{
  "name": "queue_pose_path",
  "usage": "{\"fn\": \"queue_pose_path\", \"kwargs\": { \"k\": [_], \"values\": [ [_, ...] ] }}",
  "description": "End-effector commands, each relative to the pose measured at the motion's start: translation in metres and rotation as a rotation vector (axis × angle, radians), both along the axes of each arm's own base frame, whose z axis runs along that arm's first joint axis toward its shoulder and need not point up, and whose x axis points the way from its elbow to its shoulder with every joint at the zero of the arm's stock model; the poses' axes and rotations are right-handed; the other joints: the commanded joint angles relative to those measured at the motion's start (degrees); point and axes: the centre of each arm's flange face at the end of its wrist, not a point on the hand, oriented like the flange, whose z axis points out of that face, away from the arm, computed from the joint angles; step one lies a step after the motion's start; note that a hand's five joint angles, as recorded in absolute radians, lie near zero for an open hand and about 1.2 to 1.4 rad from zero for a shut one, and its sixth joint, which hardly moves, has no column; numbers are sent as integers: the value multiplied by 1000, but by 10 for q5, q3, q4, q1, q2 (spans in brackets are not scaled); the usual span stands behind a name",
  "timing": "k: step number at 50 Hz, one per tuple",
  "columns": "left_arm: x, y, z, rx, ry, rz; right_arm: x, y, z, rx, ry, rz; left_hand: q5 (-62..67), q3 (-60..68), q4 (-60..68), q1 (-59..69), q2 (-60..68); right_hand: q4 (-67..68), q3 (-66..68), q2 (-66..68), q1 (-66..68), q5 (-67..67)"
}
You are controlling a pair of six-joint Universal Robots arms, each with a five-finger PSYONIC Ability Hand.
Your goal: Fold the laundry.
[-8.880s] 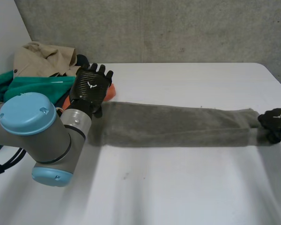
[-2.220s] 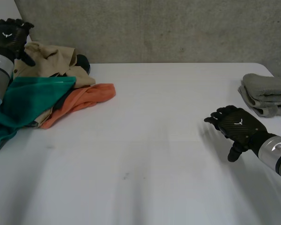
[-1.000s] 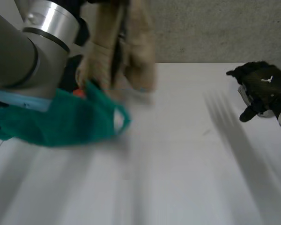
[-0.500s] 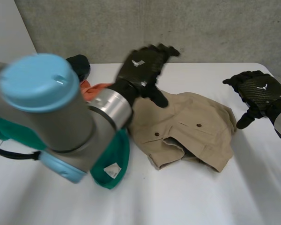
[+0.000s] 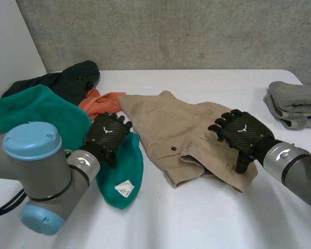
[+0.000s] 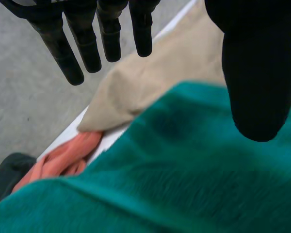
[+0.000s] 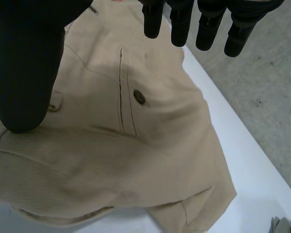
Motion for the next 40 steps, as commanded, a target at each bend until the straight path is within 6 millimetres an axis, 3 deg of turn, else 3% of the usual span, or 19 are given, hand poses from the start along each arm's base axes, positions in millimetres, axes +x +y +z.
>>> {"fn": "queue_pose_path", "kwargs": {
  "k": [1, 8, 12, 13, 16, 20, 21, 24, 29, 36, 40],
  "values": [
    [11, -28, -23, -17, -104, 45, -2, -1, -6, 10, 12, -32, 16, 2, 8, 9, 7, -22, -20, -21, -27, -30],
    [18, -29, -31, 4, -152, 52, -2, -2, -8, 12, 12, -37, 83, 69, 75, 76, 74, -22, -20, -21, -27, -30],
    [19, -29, -31, 8, -158, 55, -2, -3, -8, 11, 14, -38, 429, 414, 420, 422, 420, -22, -20, -21, -27, -30],
    [19, -31, -29, -1, -153, 61, -2, -3, -8, 12, 13, -38, 628, 613, 620, 621, 619, -22, -20, -21, -27, -30],
    [23, -38, -24, -25, -149, 105, -3, -3, -8, 12, 13, -41, 630, 615, 622, 623, 621, -22, -20, -21, -27, -30],
    [45, -70, -7, -113, -139, 288, -3, -4, -8, 11, 10, -42, 630, 615, 622, 623, 621, -22, -20, -21, -27, -30],
    [54, -86, 3, -161, -126, 361, -3, -3, -8, 12, 10, -42, 630, 615, 622, 623, 621, -22, -20, -21, -27, -30],
    [70, -109, 16, -218, -105, 448, -3, -4, -8, 11, 10, -42, 630, 615, 622, 623, 621, -22, -20, -21, -27, -30],
    [121, -163, 36, -311, -96, 600, -3, -4, -8, 9, 10, -42, 630, 615, 622, 623, 621, -22, -20, -21, -27, -30],
    [146, -193, 58, -411, -55, 666, -3, -4, -8, 8, 9, -44, 630, 615, 622, 623, 621, -22, -20, -21, -27, -30],
    [154, -205, 46, -427, -64, 683, -3, -3, -8, 11, 9, -44, 630, 615, 622, 623, 621, -22, -20, -21, -27, -30]
  ]
}}
